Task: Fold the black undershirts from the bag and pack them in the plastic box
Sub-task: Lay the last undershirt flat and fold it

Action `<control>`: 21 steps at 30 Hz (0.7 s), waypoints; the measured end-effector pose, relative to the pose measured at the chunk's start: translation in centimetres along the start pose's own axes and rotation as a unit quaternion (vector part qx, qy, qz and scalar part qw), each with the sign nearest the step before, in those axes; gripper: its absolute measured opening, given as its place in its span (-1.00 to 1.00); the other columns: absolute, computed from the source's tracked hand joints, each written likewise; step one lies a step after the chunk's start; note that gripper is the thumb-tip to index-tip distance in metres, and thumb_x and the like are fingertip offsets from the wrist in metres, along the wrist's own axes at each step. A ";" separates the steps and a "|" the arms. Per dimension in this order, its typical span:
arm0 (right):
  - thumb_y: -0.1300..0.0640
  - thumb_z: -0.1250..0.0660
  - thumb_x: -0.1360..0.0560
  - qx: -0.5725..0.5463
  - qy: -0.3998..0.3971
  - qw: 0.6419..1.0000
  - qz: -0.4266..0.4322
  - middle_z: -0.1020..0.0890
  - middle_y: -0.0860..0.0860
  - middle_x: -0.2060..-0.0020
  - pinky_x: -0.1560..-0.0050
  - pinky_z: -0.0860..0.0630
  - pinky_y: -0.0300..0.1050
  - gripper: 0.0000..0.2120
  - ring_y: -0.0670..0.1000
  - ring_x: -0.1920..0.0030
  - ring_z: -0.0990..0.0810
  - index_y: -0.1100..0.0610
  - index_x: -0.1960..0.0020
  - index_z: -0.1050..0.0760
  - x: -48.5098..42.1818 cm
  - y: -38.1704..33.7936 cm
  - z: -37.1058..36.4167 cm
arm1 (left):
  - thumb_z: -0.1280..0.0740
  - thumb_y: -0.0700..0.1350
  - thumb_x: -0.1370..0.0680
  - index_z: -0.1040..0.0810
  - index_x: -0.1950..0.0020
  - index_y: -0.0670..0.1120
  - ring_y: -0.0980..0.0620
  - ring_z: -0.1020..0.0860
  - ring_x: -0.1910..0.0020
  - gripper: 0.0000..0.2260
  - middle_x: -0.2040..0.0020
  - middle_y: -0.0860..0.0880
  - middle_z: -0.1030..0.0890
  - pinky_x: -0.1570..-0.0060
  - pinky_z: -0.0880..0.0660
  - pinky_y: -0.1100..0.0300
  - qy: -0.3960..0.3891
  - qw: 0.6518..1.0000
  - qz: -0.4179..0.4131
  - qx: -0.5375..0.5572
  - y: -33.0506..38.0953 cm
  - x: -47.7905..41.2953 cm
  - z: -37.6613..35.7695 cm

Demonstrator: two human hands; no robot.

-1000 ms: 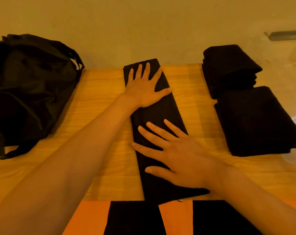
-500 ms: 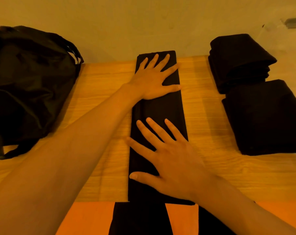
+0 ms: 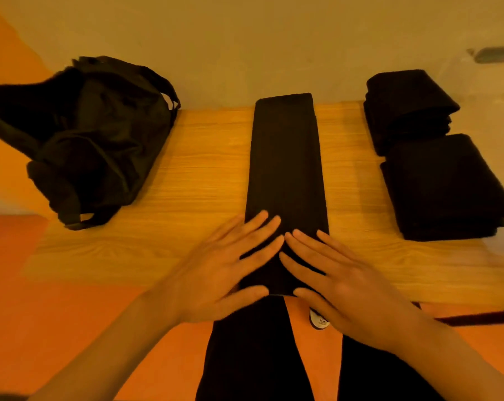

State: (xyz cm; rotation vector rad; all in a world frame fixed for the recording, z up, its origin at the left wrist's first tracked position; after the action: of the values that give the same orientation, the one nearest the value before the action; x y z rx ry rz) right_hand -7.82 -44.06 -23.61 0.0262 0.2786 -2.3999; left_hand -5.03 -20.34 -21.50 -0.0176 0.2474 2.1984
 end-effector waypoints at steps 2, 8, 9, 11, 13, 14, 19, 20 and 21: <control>-0.15 0.03 -0.70 0.016 0.024 1.000 0.007 -0.31 0.02 -0.55 -0.58 -0.03 -0.08 -0.49 -0.02 -0.58 -0.19 0.06 -0.54 -0.33 1.6 0.1 -0.1 | -0.18 0.18 -0.68 -0.25 -0.61 -0.10 -0.04 -0.09 -0.63 -0.42 -0.63 -0.10 -0.19 -0.56 -0.14 -0.07 0.011 0.998 -0.013 -0.056 1.4 2.3 -1.7; 0.06 -0.29 -0.59 -0.009 0.153 0.988 0.033 -0.51 -0.01 -0.41 -0.43 -0.39 -0.13 -0.61 -0.06 -0.44 -0.44 0.07 -0.40 -0.52 4.3 1.1 -1.1 | -0.36 -0.19 -0.64 -0.45 -0.48 -0.19 -0.05 -0.34 -0.54 -0.59 -0.51 -0.13 -0.42 -0.45 -0.39 -0.04 0.122 0.991 -0.028 -0.054 1.5 4.3 -3.5; 0.10 -0.33 -0.58 -0.020 0.171 0.985 0.031 -0.52 -0.01 -0.39 -0.43 -0.40 -0.14 -0.62 -0.07 -0.43 -0.46 0.08 -0.38 -0.54 4.6 1.3 -1.6 | -0.41 -0.22 -0.61 -0.48 -0.47 -0.19 -0.05 -0.36 -0.53 -0.58 -0.50 -0.14 -0.44 -0.44 -0.40 -0.03 0.133 0.989 -0.027 -0.054 1.5 4.3 -3.5; 0.10 -0.34 -0.58 -0.030 0.187 0.982 0.029 -0.54 -0.02 -0.37 -0.42 -0.41 -0.16 -0.64 -0.08 -0.42 -0.47 0.07 -0.37 -0.55 4.9 1.4 -2.2 | -0.48 -0.25 -0.55 -0.51 -0.43 -0.20 -0.06 -0.41 -0.50 -0.55 -0.47 -0.15 -0.48 -0.40 -0.44 -0.02 0.150 0.986 -0.027 -0.061 1.7 4.3 -3.8; 0.08 -0.32 -0.59 -0.034 0.190 0.981 0.033 -0.55 -0.03 -0.35 -0.40 -0.42 -0.17 -0.66 -0.10 -0.40 -0.49 0.04 -0.36 -0.54 5.0 1.2 -2.2 | -0.46 -0.27 -0.56 -0.53 -0.41 -0.21 -0.08 -0.44 -0.47 -0.58 -0.44 -0.16 -0.50 -0.35 -0.48 -0.04 0.163 0.984 -0.035 -0.065 2.1 4.5 -4.0; 0.08 -0.31 -0.59 -0.037 0.194 0.980 0.036 -0.56 -0.03 -0.34 -0.39 -0.43 -0.18 -0.67 -0.10 -0.38 -0.50 0.03 -0.35 -0.54 5.1 1.2 -2.1 | -0.41 -0.28 -0.58 -0.54 -0.41 -0.21 -0.08 -0.45 -0.46 -0.61 -0.44 -0.16 -0.51 -0.34 -0.49 -0.04 0.173 0.982 -0.042 -0.067 2.2 4.6 -4.0; 0.10 -0.31 -0.58 -0.054 0.213 0.974 0.049 -0.60 -0.03 -0.29 -0.39 -0.41 -0.25 -0.71 -0.12 -0.33 -0.54 0.06 -0.28 -0.60 5.5 0.9 -1.6 | -0.37 -0.33 -0.57 -0.58 -0.36 -0.20 -0.06 -0.50 -0.42 -0.65 -0.39 -0.14 -0.56 -0.24 -0.52 -0.03 0.213 0.972 -0.054 -0.077 2.9 4.8 -4.2; 0.10 -0.31 -0.58 -0.053 0.214 0.974 0.051 -0.60 -0.03 -0.28 -0.38 -0.42 -0.24 -0.71 -0.12 -0.33 -0.54 0.06 -0.27 -0.61 5.6 0.9 -1.6 | -0.36 -0.32 -0.57 -0.58 -0.35 -0.20 -0.06 -0.51 -0.40 -0.66 -0.38 -0.14 -0.57 -0.22 -0.53 -0.02 0.216 0.972 -0.058 -0.077 3.0 4.8 -4.1; 0.09 -0.31 -0.58 -0.058 0.214 0.974 0.050 -0.61 -0.03 -0.27 -0.37 -0.43 -0.24 -0.71 -0.12 -0.32 -0.55 0.07 -0.27 -0.62 5.6 0.8 -1.6 | -0.35 -0.32 -0.57 -0.59 -0.33 -0.20 -0.07 -0.53 -0.38 -0.68 -0.36 -0.14 -0.58 -0.19 -0.55 0.00 0.217 0.971 -0.064 -0.076 3.2 4.8 -3.9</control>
State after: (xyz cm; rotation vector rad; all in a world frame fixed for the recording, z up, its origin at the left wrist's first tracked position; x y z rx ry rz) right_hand -11.57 -48.06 -25.84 0.4967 0.6006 -2.2535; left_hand -10.71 -19.10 -25.32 -0.5879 0.3088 2.0599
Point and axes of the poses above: each hand's wrist, its own x-axis away from the middle knuckle, its own z-axis out of the back of the hand, y = z × x, the point moved 2 cm from there along -x, towards the middle knuckle
